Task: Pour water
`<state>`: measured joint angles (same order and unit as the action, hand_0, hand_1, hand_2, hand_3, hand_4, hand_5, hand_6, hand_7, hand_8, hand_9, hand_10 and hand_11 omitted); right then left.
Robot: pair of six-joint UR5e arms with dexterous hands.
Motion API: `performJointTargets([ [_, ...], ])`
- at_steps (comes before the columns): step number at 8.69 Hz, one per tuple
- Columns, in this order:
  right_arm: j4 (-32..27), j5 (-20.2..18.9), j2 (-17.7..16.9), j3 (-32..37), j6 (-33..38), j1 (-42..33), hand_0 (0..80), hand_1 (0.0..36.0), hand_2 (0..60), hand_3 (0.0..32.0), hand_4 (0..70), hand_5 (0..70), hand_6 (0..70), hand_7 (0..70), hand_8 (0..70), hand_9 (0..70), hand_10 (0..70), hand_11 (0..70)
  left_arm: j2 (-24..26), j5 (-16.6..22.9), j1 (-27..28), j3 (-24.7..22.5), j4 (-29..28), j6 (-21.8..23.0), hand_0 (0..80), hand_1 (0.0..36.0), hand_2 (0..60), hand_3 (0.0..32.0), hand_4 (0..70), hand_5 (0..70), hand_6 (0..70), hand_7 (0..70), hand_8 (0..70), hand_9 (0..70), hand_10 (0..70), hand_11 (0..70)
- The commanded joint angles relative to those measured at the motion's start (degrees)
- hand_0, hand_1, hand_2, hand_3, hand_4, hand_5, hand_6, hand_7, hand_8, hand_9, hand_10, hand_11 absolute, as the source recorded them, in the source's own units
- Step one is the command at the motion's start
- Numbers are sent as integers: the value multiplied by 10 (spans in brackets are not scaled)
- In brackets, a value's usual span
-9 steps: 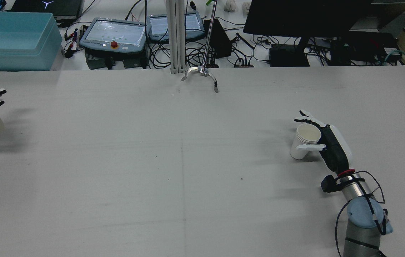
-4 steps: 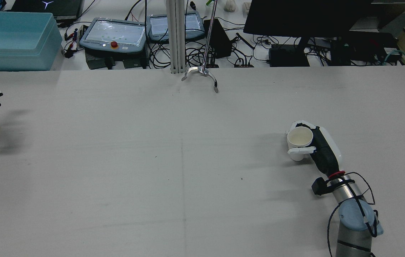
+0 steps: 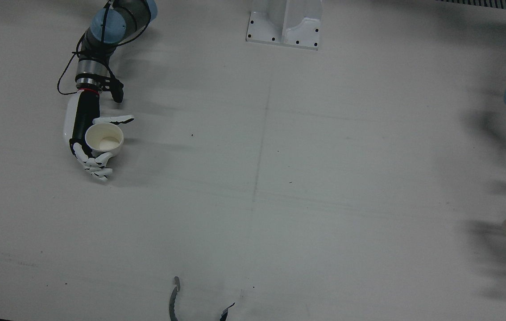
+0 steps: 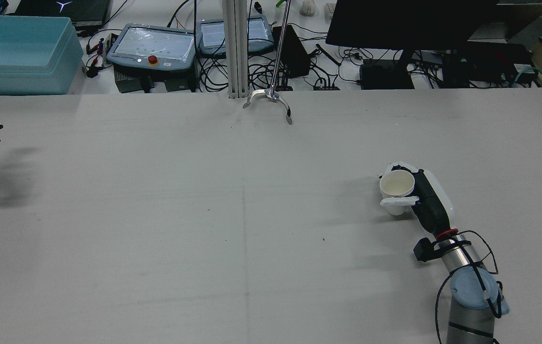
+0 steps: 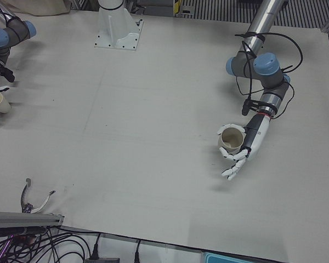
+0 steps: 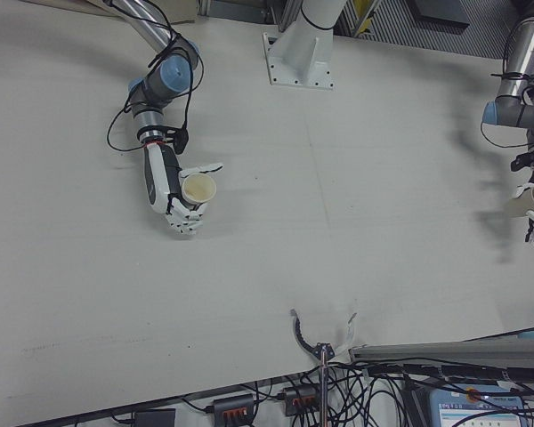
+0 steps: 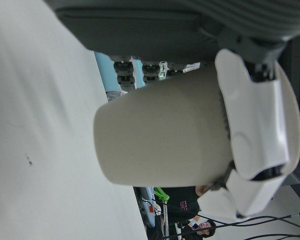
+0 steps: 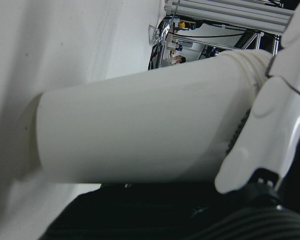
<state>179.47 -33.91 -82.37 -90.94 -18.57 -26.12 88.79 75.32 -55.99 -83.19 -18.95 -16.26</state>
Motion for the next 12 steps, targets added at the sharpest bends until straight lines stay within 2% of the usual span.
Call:
performJointTargets([
  [1, 0, 0, 8, -1, -6, 0, 509, 93, 13, 0, 212, 507, 405, 624, 262, 399, 180, 274, -23, 0, 0, 0, -21, 1, 542, 360, 600, 0, 700, 700, 112, 187, 67, 93, 75, 130],
  [2, 0, 1, 8, -3, -4, 0, 515, 102, 0, 0, 191, 365, 358, 486, 171, 239, 119, 188, -30, 0, 0, -1, -27, 1, 543, 360, 600, 0, 700, 700, 113, 187, 66, 92, 75, 130],
  [3, 1, 2, 7, -16, -4, -2, 517, 95, 6, 0, 194, 381, 476, 518, 235, 297, 162, 251, -34, 0, -1, -2, -33, 2, 546, 360, 600, 0, 700, 700, 113, 188, 68, 94, 75, 130],
  [4, 1, 2, 4, -31, -6, -3, 520, 89, 5, 0, 206, 377, 520, 537, 257, 315, 171, 262, -40, 0, 0, -4, -34, 4, 548, 360, 600, 0, 700, 700, 114, 189, 67, 93, 75, 130],
  [5, 1, 2, 3, -35, -7, -3, 523, 89, 35, 0, 232, 410, 599, 623, 317, 386, 214, 325, -40, 0, 0, -4, -35, 4, 549, 360, 600, 0, 700, 700, 114, 191, 68, 94, 76, 131],
  [6, 1, 2, 2, -35, -9, -3, 530, 108, 79, 0, 248, 455, 605, 700, 337, 431, 235, 356, -40, 0, 0, -4, -36, 4, 551, 360, 600, 0, 700, 700, 114, 191, 68, 94, 77, 133],
  [7, 1, 2, 2, -35, -12, -3, 536, 116, 92, 0, 263, 451, 602, 700, 321, 415, 223, 339, -44, 1, 0, -5, -40, 4, 551, 360, 600, 0, 700, 700, 114, 190, 67, 93, 76, 132],
  [9, 1, 2, 0, -40, -8, -7, 531, 111, 78, 0, 253, 435, 584, 698, 312, 408, 227, 343, -52, 1, 0, -7, -46, 4, 550, 360, 600, 0, 700, 700, 112, 188, 66, 91, 75, 130],
  [10, 2, 1, -1, -54, -13, -25, 531, 107, 73, 0, 260, 454, 610, 700, 337, 434, 251, 379, -49, 3, 2, -17, -44, 0, 555, 360, 600, 0, 700, 700, 112, 188, 66, 91, 75, 130],
  [11, 24, -4, -1, -68, -12, -53, 532, 109, 70, 0, 253, 455, 597, 700, 328, 426, 242, 367, -46, 12, 15, -44, -22, -2, 560, 360, 600, 0, 700, 700, 114, 192, 67, 92, 75, 130],
  [12, 65, -5, -15, -105, -11, -67, 535, 110, 67, 0, 256, 456, 595, 700, 324, 421, 239, 362, -22, 19, 21, -69, 13, -7, 576, 360, 600, 0, 700, 700, 120, 198, 69, 94, 77, 134],
])
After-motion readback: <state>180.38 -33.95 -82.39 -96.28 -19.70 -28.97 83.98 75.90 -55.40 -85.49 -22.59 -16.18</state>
